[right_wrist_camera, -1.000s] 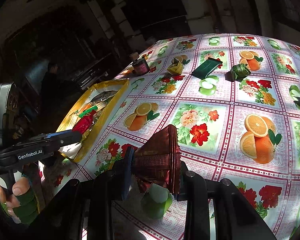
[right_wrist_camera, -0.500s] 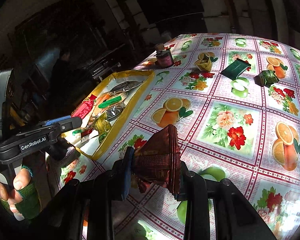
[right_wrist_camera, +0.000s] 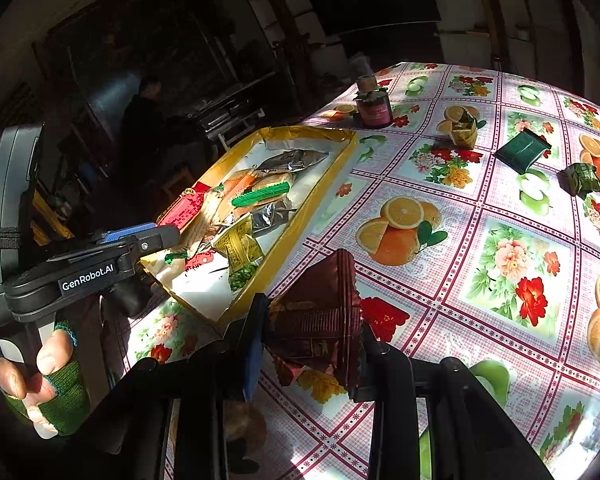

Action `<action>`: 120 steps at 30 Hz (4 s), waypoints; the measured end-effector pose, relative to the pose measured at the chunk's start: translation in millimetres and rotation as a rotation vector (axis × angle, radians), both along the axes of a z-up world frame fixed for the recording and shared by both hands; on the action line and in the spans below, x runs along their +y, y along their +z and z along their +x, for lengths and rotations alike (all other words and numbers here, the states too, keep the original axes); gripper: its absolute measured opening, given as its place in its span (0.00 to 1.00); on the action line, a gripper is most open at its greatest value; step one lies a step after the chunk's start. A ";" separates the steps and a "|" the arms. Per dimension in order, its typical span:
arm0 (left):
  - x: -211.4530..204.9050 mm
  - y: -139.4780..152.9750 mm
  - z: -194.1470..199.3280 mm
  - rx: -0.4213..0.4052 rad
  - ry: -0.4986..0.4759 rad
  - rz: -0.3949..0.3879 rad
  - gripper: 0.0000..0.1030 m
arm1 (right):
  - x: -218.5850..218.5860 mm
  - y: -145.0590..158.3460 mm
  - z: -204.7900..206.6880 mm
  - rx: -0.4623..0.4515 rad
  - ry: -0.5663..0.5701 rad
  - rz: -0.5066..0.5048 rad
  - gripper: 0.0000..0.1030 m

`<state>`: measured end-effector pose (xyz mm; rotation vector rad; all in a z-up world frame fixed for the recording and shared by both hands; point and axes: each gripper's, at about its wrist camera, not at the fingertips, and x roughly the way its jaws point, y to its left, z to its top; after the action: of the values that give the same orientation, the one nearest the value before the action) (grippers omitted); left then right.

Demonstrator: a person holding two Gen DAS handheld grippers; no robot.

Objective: Organize snacks
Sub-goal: 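Carry both snacks over the yellow tray and open both tools, then move both open tools back toward the remaining green and yellow packets, then grasp the yellow snack bag with the left tool while the right grasps the green pea packet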

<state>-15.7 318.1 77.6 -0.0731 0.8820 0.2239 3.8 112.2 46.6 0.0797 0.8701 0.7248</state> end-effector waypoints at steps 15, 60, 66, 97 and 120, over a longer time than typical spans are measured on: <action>41.4 -6.1 21.7 0.009 0.085 -0.020 0.27 | 78.8 18.9 63.5 -0.048 0.079 0.032 0.33; 5.5 12.2 37.5 -0.046 0.090 0.013 0.67 | -5.6 10.6 93.2 -0.026 -0.137 0.068 0.69; -31.0 15.8 46.4 -0.041 0.007 0.009 0.68 | -65.3 -2.5 91.8 0.004 -0.253 0.056 0.70; -173.8 -50.6 301.2 0.148 -0.140 0.035 0.73 | -193.1 -35.6 231.8 -0.040 -0.538 -0.229 0.80; -188.5 -63.8 264.3 0.227 -0.231 -0.029 0.26 | -188.5 -26.7 176.4 0.014 -0.482 -0.087 0.39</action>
<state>248.5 129.7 13.8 0.0282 1.1105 0.0030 180.2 -76.3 19.9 0.2086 0.8514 0.2354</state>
